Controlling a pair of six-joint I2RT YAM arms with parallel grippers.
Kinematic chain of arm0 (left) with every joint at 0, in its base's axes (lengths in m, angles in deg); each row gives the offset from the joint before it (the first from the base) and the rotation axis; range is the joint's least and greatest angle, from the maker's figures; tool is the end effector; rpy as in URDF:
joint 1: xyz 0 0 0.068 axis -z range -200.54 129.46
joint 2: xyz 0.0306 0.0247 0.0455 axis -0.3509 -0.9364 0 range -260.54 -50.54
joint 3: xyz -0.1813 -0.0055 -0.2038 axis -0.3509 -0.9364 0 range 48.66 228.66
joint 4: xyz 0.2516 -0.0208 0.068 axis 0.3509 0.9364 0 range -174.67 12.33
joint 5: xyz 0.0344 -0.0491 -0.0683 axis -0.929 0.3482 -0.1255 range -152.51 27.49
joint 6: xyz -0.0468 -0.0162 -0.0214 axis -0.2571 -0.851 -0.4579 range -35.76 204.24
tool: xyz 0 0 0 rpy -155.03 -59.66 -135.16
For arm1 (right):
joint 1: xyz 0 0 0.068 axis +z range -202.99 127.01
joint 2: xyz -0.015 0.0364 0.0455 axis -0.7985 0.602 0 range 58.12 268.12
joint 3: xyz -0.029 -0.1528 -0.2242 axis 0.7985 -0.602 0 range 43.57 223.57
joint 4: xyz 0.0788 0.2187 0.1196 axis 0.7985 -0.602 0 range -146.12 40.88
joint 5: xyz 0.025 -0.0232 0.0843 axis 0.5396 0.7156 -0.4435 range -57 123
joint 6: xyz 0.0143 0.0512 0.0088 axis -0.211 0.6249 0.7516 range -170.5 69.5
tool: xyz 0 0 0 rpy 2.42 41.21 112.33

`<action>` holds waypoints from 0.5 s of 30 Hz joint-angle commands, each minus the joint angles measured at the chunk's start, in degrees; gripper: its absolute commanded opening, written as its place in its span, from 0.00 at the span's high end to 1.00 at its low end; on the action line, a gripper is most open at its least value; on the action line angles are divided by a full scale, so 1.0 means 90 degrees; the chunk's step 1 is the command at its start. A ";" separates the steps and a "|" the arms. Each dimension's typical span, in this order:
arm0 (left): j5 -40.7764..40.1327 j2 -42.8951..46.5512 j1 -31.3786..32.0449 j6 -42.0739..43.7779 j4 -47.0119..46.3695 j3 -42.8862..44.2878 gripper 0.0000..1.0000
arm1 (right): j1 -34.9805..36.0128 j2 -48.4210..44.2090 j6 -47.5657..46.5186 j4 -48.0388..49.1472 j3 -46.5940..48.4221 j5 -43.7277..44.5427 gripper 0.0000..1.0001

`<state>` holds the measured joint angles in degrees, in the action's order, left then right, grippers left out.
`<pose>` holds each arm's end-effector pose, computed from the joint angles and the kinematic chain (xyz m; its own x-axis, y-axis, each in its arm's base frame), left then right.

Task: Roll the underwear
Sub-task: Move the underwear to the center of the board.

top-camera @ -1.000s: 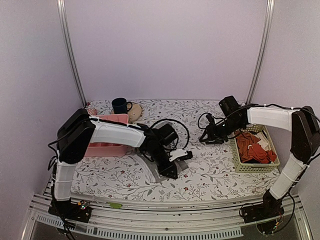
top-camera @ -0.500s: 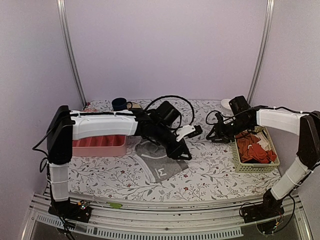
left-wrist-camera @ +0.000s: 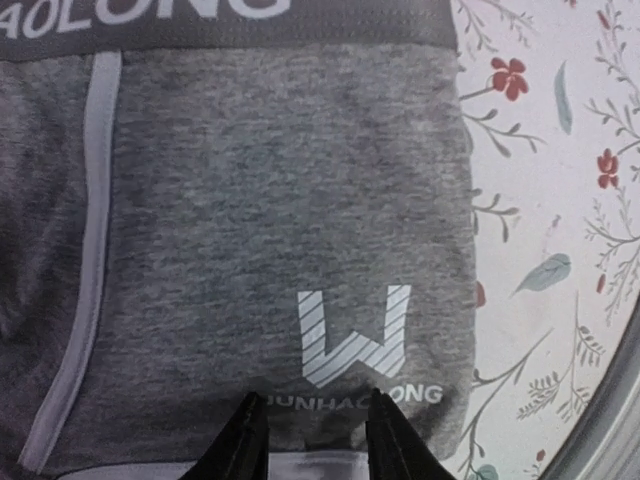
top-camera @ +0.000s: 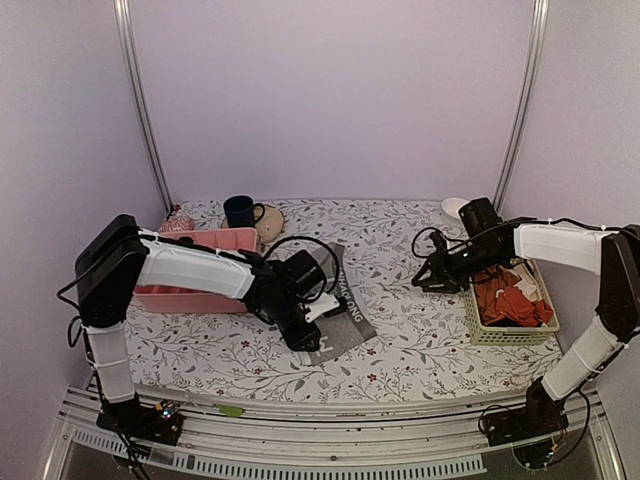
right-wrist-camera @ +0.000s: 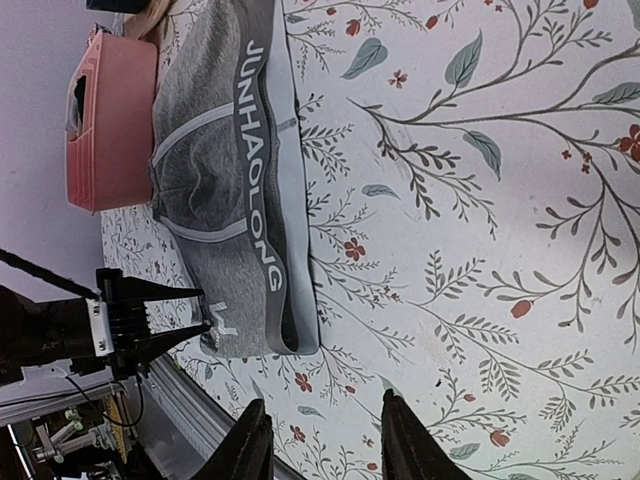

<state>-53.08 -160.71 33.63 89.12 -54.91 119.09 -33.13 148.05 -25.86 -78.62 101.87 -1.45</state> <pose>0.2154 -0.3083 0.1486 -0.4753 0.8019 -0.3620 0.8771 0.4643 -0.1231 0.2845 0.1240 0.2096 -0.9726 0.0143 -0.2322 -0.1446 0.7446 0.6516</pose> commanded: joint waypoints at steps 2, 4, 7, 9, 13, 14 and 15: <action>0.0094 -0.0999 0.0878 0.0510 0.0291 0.0588 0.70 | 0.0005 -0.0372 -0.0056 0.0006 -0.0156 0.0018 0.62; 0.0873 -0.1480 0.1234 0.0602 0.0398 0.1343 0.71 | -0.0025 -0.0395 -0.0020 0.0025 -0.0195 -0.0035 0.62; 0.1733 -0.2347 0.1692 0.0595 0.0665 0.3181 0.72 | -0.0066 -0.0366 -0.0005 0.0016 -0.0178 -0.0035 0.62; 0.2188 -0.2771 0.1734 0.0479 0.0864 0.4424 0.72 | -0.0094 -0.0336 -0.0013 0.0016 -0.0161 -0.0050 0.62; 0.2920 -0.1923 0.1283 -0.0420 -0.0390 0.4032 0.68 | -0.0105 -0.0331 -0.0006 0.0006 -0.0202 -0.0105 0.62; 0.2850 -0.1492 0.1117 -0.0568 -0.0806 0.3502 0.66 | -0.0107 -0.0374 0.0001 0.0011 -0.0230 -0.0088 0.62; 0.2649 -0.1064 0.0917 -0.0656 -0.1131 0.2921 0.64 | -0.0103 -0.0412 0.0005 0.0014 -0.0274 -0.0077 0.62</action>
<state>-33.34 -184.01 49.19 89.76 -54.56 156.49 -33.76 145.73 -25.86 -78.62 100.87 -1.74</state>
